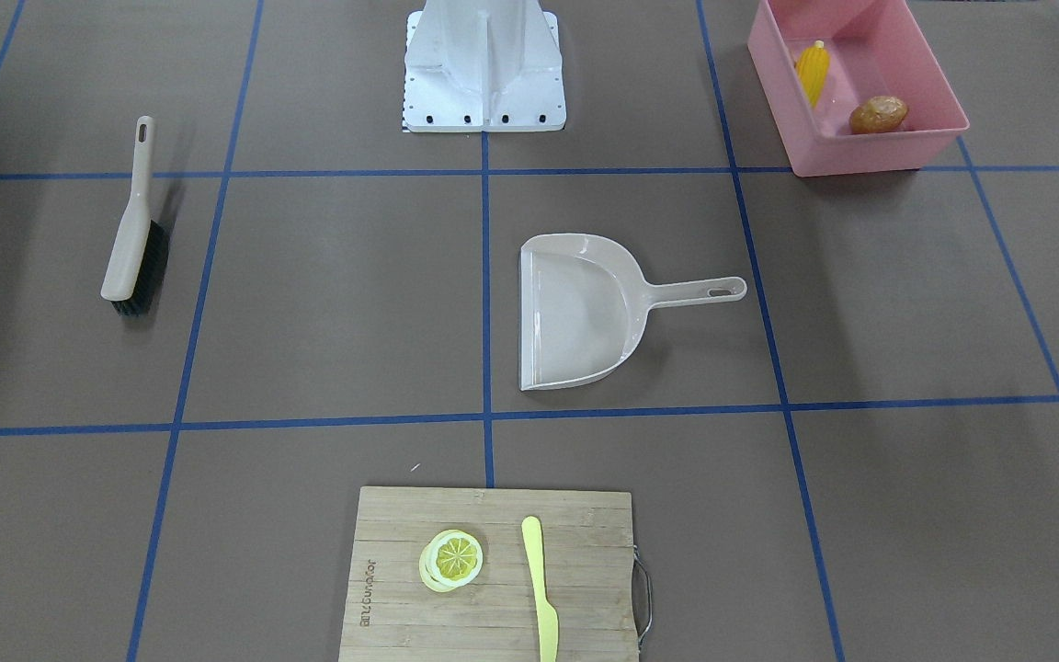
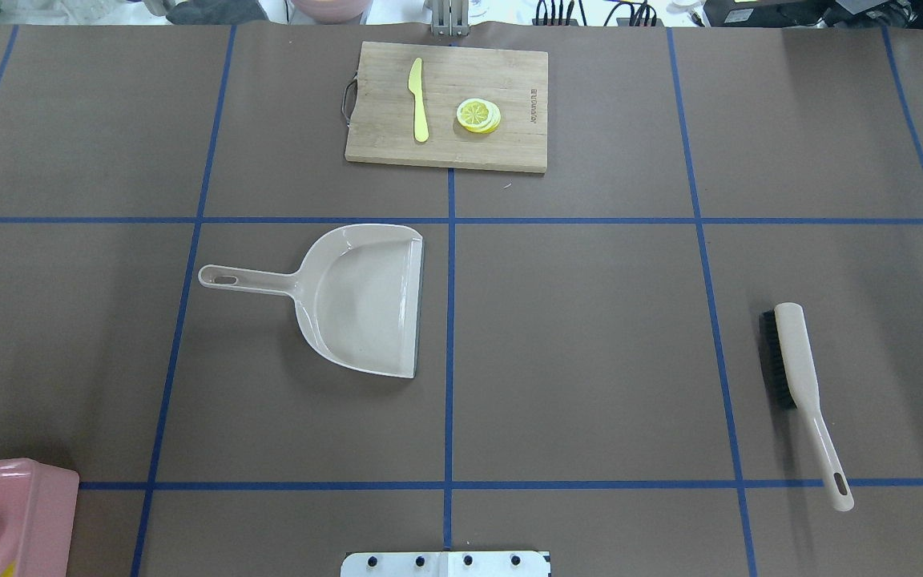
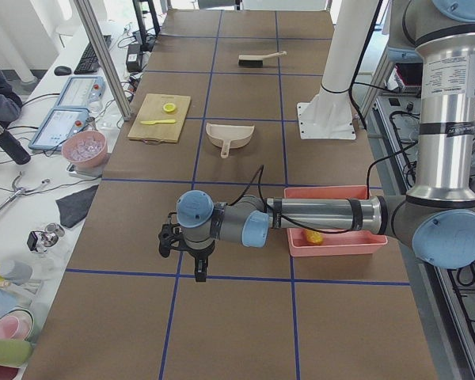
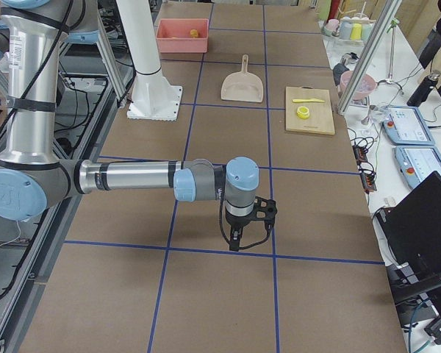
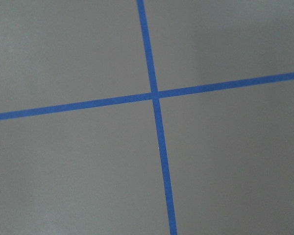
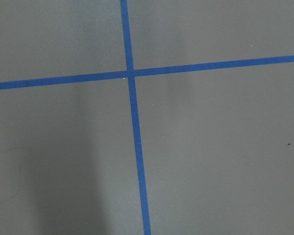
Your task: Sweep and dump trash into bin
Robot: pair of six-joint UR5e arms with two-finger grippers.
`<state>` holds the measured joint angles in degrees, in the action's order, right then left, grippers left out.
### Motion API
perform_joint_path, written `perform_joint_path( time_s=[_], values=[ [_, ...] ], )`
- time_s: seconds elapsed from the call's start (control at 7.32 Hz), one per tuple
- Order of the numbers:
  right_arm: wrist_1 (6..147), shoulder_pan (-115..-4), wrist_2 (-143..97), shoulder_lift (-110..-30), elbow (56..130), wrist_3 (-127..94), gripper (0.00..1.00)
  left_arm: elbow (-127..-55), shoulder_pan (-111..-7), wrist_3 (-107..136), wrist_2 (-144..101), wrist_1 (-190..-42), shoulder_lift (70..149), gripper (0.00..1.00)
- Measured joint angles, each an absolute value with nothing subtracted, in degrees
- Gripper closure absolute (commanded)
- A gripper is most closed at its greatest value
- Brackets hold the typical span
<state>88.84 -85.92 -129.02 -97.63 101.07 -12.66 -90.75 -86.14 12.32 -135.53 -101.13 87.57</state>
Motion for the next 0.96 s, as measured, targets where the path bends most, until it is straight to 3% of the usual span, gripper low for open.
perform_joint_path(
  time_s=[0.96],
  values=[
    [88.82,-86.13,-129.11,-97.95,101.07,-12.66,0.0,-88.21,-86.16,12.75,-135.12,-104.88,86.92,0.01]
  ],
)
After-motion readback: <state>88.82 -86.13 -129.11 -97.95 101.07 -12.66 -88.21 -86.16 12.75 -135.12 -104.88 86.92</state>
